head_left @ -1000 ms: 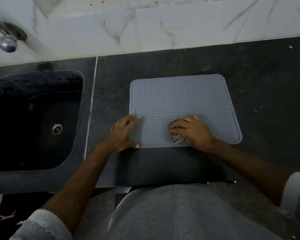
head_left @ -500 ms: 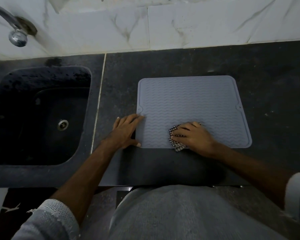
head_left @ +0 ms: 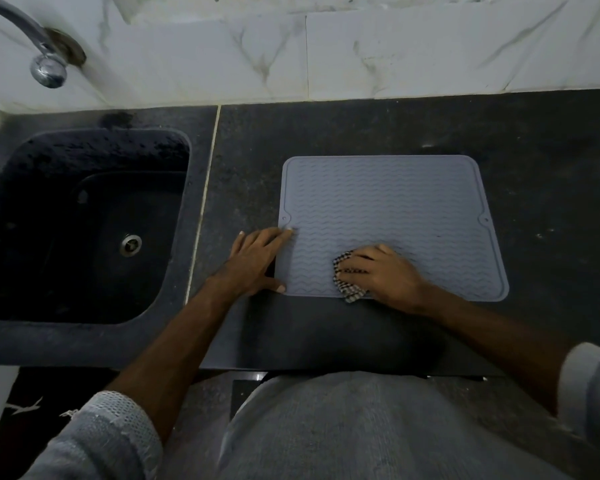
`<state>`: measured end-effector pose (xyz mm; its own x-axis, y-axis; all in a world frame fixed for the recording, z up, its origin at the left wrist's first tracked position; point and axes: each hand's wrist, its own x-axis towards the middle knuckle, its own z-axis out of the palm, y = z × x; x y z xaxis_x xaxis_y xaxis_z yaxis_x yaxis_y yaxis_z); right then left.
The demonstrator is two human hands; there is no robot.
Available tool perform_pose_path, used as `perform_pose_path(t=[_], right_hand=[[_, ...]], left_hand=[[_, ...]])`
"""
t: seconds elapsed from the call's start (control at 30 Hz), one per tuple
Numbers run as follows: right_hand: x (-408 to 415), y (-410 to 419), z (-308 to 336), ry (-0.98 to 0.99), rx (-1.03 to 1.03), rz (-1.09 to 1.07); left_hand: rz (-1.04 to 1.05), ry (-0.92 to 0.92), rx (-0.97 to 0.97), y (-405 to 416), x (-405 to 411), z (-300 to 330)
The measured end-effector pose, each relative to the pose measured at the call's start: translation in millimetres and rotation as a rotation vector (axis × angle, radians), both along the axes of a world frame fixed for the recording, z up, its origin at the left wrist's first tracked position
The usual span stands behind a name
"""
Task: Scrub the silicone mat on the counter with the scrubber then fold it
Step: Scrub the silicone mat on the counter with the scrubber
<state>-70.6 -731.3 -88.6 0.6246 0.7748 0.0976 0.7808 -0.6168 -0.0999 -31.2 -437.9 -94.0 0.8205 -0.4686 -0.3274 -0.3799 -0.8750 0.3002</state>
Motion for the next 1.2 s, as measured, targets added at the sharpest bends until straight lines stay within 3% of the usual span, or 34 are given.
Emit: perform_pose_path(t=[0.2,0.37,0.63,0.9,1.07,1.2], right_hand=[[13.6,38.0,9.4,-0.027,0.027,0.02],[8.1,95.8,6.8,0.067,-0.014,0.047],[2.3,28.0,3.5,0.006,-0.026,0.05],[10.1,89.0,0.1,0.114,0.048,0.028],[3.0,27.7,-5.1,-0.025,0.08,0.084],[-4.1,-4.6,-5.8,-0.004,0.109,0.055]], left_hand=[[0.0,0.006,0.004,-3.0,1.7,1.8],[-0.003,-0.012,0.041,-2.7,1.5,2.5],[0.003,0.032,0.019,-3.4,1.3,6.7],[0.001,0.027,0.062,-6.3,2.0,6.6],[-0.003,0.042,0.062,-3.5,-0.7,9.7],[0.008,0.048,0.097,-7.5,-1.7,13.8]])
